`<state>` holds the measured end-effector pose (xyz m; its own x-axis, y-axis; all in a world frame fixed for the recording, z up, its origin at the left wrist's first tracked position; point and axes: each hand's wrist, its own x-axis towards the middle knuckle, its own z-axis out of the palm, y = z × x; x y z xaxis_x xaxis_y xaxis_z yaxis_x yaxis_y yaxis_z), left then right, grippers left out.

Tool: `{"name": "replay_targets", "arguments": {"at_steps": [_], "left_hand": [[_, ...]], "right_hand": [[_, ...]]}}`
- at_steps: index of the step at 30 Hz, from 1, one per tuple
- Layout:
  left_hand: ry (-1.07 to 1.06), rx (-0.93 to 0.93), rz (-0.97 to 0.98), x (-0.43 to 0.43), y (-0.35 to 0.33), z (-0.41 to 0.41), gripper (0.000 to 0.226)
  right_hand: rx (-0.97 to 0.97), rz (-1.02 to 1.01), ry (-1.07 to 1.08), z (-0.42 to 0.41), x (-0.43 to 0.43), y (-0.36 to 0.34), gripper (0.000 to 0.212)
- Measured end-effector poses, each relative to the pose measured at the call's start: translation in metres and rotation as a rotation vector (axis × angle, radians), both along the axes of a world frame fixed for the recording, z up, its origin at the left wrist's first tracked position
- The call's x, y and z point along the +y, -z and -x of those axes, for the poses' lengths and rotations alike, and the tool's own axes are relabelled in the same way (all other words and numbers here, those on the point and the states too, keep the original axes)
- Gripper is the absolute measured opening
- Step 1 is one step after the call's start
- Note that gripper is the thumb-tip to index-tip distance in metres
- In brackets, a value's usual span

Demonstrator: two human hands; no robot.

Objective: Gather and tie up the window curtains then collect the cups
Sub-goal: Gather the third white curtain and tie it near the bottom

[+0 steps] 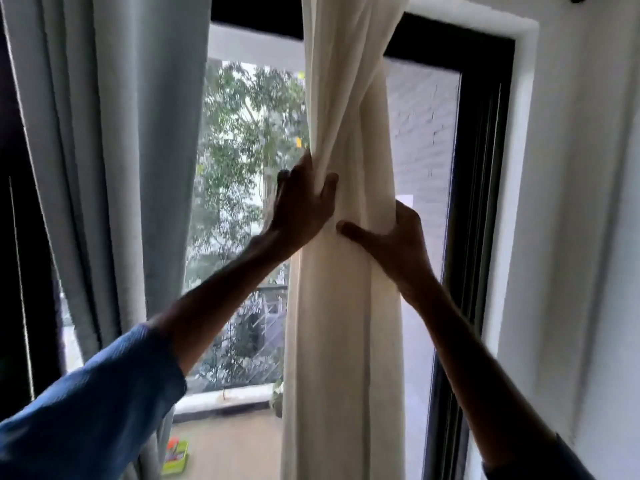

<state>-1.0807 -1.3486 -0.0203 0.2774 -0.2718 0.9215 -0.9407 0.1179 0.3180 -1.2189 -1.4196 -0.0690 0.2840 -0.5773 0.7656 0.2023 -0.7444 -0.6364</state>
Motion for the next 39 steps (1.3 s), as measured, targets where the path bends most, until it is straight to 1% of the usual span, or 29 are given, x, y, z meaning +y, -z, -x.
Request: {"name": "replay_targets", "arguments": {"at_steps": [1,2,5,9,11,13,15,18,20,22,24,25,26,28,30,31,32,33,34,35,36,38,39], "left_hand": [[0.006,0.012,-0.017,-0.003,0.023,0.001,0.040],[0.003,0.025,-0.024,-0.003,0.047,0.003,0.036],[-0.019,0.061,-0.062,0.000,0.118,0.008,0.034],[-0.018,0.028,-0.277,0.005,0.210,0.010,0.029],[-0.019,0.041,-0.347,0.006,0.240,0.010,0.024],[-0.045,0.032,-0.380,0.010,0.253,0.013,0.020],[-0.093,-0.017,-0.376,0.012,0.257,0.015,0.019],[-0.181,-0.076,-0.365,0.016,0.260,0.016,0.028],[-0.259,-0.091,-0.387,0.019,0.262,0.020,0.031],[-0.351,-0.094,-0.413,0.020,0.264,0.027,0.032],[-0.418,-0.106,-0.441,0.018,0.264,0.037,0.032],[-0.434,-0.106,-0.438,0.015,0.263,0.041,0.030],[-0.437,-0.097,-0.425,0.014,0.262,0.045,0.027],[-0.394,-0.021,-0.474,0.012,0.258,0.050,0.020],[-0.311,0.092,-0.545,0.011,0.255,0.048,0.019],[-0.250,0.155,-0.581,0.012,0.254,0.043,0.024],[-0.173,0.236,-0.624,0.014,0.253,0.037,0.032],[-0.083,0.330,-0.678,0.016,0.252,0.030,0.041],[0.008,0.419,-0.732,0.020,0.251,0.023,0.051],[0.101,0.495,-0.770,0.023,0.251,0.017,0.060],[0.210,0.565,-0.794,0.028,0.252,0.012,0.068],[0.416,0.683,-0.806,0.038,0.250,0.008,0.072],[0.481,0.717,-0.806,0.042,0.251,0.006,0.072]], "right_hand": [[0.005,0.012,0.057,-0.003,0.001,0.024,0.055],[0.014,0.024,0.105,-0.005,0.003,0.047,0.055],[0.100,0.042,0.201,-0.011,0.009,0.118,0.054],[0.250,0.004,0.202,-0.022,0.011,0.211,0.026],[0.304,-0.022,0.175,-0.026,0.010,0.247,0.019],[0.313,-0.004,0.183,-0.025,0.011,0.271,0.018],[0.314,0.015,0.224,-0.023,0.010,0.290,0.020],[0.347,-0.064,0.267,-0.017,0.006,0.302,0.030],[0.377,-0.116,0.315,-0.015,0.006,0.307,0.034],[0.431,-0.094,0.319,-0.015,0.015,0.311,0.033],[0.452,0.031,0.203,-0.018,0.031,0.316,0.033],[0.439,0.052,0.112,-0.018,0.040,0.317,0.034],[0.420,0.018,0.024,-0.018,0.048,0.316,0.037],[0.384,-0.074,-0.102,-0.014,0.057,0.314,0.051],[0.421,-0.102,-0.103,-0.012,0.057,0.315,0.064],[0.452,-0.101,-0.074,-0.012,0.053,0.317,0.069],[0.461,-0.086,-0.025,-0.012,0.047,0.318,0.067],[0.444,-0.064,0.017,-0.012,0.039,0.321,0.058],[0.422,-0.049,0.045,-0.012,0.031,0.321,0.045],[0.395,-0.046,0.045,-0.011,0.022,0.321,0.033],[0.379,-0.064,0.015,-0.010,0.013,0.321,0.026],[0.367,-0.135,-0.054,-0.006,-0.003,0.322,0.032],[0.363,-0.185,-0.099,-0.004,-0.010,0.323,0.031]]}}
